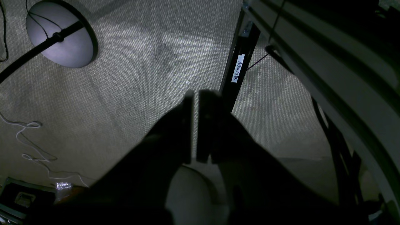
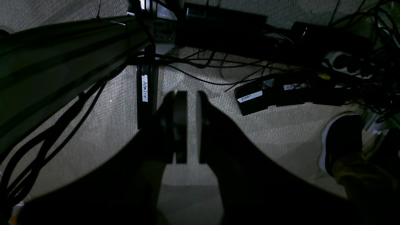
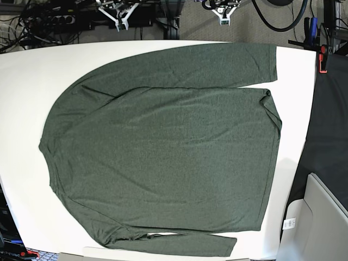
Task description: Fold the T-shirt properly
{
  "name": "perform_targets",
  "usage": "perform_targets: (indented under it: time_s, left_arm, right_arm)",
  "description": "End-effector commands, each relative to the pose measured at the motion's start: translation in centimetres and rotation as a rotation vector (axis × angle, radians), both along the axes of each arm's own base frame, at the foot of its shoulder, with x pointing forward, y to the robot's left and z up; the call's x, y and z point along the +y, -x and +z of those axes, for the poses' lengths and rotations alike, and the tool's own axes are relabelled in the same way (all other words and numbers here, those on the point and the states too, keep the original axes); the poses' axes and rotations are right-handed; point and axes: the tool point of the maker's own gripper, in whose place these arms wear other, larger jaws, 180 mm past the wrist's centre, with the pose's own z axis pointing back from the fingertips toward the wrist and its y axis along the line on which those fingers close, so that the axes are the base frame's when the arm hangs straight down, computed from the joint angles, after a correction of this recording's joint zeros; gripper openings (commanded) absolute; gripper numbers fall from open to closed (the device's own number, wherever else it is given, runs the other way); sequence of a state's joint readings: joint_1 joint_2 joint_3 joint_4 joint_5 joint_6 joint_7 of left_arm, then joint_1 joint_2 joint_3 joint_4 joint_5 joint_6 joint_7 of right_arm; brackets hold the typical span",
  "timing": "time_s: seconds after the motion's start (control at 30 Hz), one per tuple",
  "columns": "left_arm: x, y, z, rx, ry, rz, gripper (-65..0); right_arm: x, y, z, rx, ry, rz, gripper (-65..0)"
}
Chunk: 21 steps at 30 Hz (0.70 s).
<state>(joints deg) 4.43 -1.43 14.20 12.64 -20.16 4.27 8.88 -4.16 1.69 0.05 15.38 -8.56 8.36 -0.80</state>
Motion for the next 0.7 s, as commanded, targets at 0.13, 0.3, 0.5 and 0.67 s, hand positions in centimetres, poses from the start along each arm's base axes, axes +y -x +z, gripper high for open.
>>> perform_targets:
  time_s: [0.13,0.3,0.5,0.67]
  left_arm:
    - [-0.1,0.9,0.0,0.009,0.0,0.003,-64.2]
    - [-0.1,1.3,0.2,-0.004,0.004,0.004,-64.2]
    - [3.1,2.7,0.3,0.013,-0.045,-0.001,-64.2]
    - [6.0,3.7,0.7,-0.013,-0.094,-0.015,-64.2]
  right_arm:
    - [-0.4,-0.1,0.1,-0.011,-0.001,-0.003,-59.6]
    - [-0.7,0.9,0.0,0.003,0.004,-0.001,-59.6]
    - [-3.9,2.0,0.3,0.004,0.054,0.012,-59.8]
    - [-6.8,3.1,1.1,-0.011,0.099,0.032,-59.8]
